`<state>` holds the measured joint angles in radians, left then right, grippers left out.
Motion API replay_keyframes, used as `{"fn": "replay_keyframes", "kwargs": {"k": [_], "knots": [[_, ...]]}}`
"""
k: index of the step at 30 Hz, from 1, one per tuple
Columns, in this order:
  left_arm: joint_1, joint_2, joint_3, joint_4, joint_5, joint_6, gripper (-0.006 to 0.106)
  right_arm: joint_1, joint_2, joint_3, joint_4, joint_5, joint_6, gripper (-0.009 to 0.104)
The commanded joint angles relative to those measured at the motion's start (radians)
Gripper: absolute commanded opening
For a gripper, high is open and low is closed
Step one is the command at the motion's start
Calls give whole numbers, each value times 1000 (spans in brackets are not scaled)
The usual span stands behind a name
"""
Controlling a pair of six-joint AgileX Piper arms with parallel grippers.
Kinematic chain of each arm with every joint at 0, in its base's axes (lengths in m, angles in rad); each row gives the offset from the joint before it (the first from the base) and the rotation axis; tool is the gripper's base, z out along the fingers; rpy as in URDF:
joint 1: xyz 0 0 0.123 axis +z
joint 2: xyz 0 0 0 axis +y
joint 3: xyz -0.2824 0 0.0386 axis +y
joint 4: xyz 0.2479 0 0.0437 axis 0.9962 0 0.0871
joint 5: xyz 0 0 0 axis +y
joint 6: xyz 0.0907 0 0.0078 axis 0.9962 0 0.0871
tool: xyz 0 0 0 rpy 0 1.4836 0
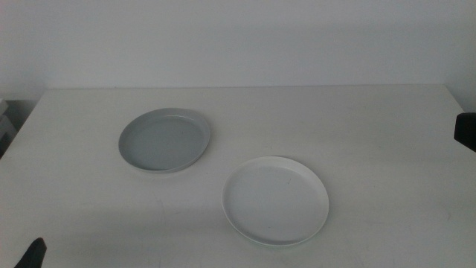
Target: Stack the three bowls on top of each other.
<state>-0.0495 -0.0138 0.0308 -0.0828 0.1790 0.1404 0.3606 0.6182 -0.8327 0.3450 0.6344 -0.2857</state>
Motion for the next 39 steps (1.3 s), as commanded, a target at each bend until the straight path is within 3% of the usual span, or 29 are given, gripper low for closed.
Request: {"fn": "replay_keyframes", "kwargs": {"k": [1, 7, 12, 29, 39], "knots": [[15, -4, -5, -6, -71, -8, 105, -8, 2, -23, 11, -75, -12, 52], [109, 0, -11, -9, -75, -10, 105, -8, 2, -23, 11, -75, -12, 52], [154, 122, -107, -78, -66, -43, 105, -8, 2, -23, 11, -75, -12, 52], [159, 991, -979, -122, 349, -8, 105, -8, 2, -23, 8, -75, -12, 52], [159, 1289, -1230, -192, 404, 47, 105, -8, 2, -23, 8, -75, -12, 52]]}}
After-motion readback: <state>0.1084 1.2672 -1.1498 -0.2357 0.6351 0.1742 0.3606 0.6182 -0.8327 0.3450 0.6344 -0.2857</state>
